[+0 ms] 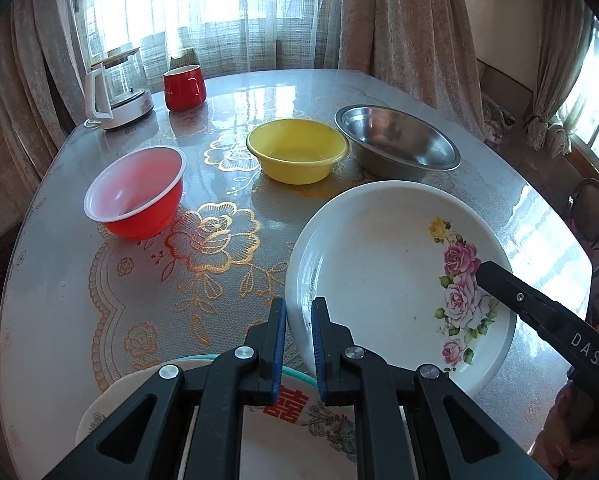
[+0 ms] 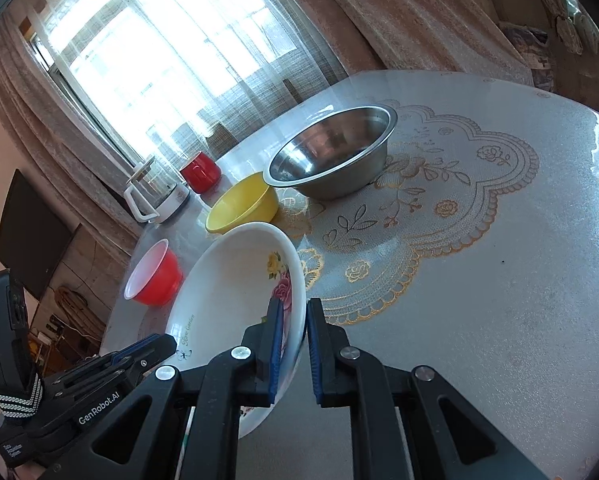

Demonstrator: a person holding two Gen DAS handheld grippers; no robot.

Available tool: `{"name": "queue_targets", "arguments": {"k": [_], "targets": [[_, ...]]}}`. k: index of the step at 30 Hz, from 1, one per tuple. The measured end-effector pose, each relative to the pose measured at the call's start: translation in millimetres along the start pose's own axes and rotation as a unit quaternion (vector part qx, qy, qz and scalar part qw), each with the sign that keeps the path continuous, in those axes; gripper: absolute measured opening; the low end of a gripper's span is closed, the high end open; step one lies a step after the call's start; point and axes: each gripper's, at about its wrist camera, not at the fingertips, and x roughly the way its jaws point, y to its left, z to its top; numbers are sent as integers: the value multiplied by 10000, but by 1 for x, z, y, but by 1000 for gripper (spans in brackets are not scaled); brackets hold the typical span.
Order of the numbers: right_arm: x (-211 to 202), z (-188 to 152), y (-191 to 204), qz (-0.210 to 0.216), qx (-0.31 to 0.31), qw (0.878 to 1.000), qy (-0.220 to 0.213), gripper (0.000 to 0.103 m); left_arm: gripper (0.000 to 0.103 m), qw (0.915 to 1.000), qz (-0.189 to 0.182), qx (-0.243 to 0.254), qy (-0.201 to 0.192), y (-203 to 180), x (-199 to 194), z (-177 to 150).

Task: Organize plates and bowls
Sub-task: 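Lift the floral white plate with both grippers over the plate stack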

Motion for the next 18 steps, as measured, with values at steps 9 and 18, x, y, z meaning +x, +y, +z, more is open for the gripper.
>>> {"name": "queue_targets", "arguments": {"k": [9, 18], "targets": [[-18, -2, 20, 278, -147, 9995, -51, 14, 3, 9968, -742, -51, -285, -1, -34, -10], [27, -16, 3, 0, 104, 9968, 790, 11, 3, 9985, -212, -157, -476, 18, -39, 1]]}}
